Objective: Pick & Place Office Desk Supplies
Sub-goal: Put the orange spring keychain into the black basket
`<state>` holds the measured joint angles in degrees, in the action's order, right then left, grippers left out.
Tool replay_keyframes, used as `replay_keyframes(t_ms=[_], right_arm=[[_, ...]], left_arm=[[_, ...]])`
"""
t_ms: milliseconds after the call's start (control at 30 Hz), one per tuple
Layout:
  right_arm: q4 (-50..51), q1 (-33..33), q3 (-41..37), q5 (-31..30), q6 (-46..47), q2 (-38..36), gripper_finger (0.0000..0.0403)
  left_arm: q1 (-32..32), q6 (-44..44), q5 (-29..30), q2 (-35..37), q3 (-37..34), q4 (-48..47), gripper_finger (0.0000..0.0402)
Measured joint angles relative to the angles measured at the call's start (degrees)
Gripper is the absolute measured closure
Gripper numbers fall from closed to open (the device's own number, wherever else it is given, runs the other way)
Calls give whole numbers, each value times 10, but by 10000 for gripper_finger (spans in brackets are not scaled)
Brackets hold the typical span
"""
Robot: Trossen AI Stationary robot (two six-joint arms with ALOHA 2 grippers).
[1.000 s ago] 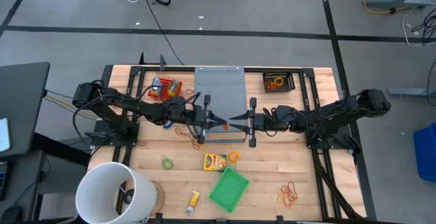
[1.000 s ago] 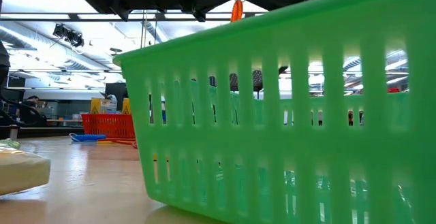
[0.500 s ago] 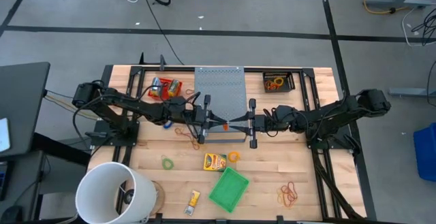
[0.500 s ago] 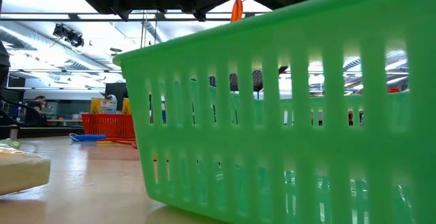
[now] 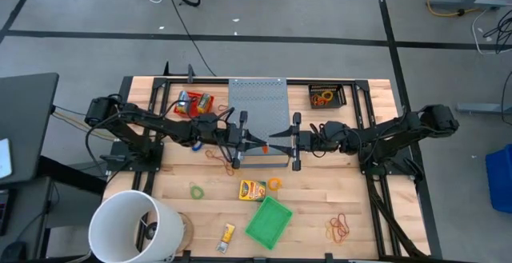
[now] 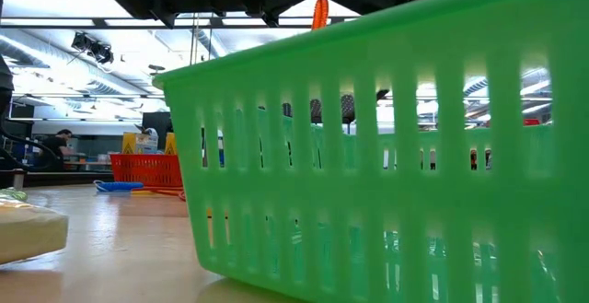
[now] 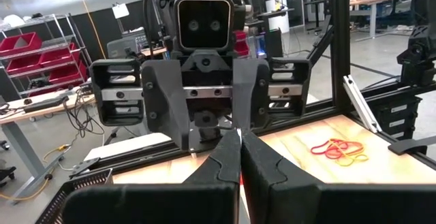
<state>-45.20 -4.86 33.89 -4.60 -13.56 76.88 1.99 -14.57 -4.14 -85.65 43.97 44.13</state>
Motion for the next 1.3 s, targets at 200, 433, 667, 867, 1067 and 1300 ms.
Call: replay_keyframes(t_ms=[200, 433, 667, 867, 1067, 1300], right_arm=[[-9, 0, 0, 7, 7, 7, 271], [-4, 0, 45, 8, 4, 73, 294], [68, -4, 90, 9, -18, 92, 338], [73, -15, 89, -3, -18, 89, 343], [81, -21, 89, -9, -29, 89, 387], [82, -23, 89, -13, -31, 89, 392]], left_arm=[[-2, 0, -1, 0, 0, 1, 400], [-2, 2, -5, 0, 0, 3, 400], [-2, 2, -6, 0, 0, -14, 400], [-2, 0, -10, 0, 0, -18, 400], [-2, 2, -18, 0, 0, -22, 400], [-2, 7, -24, 0, 0, -23, 399]])
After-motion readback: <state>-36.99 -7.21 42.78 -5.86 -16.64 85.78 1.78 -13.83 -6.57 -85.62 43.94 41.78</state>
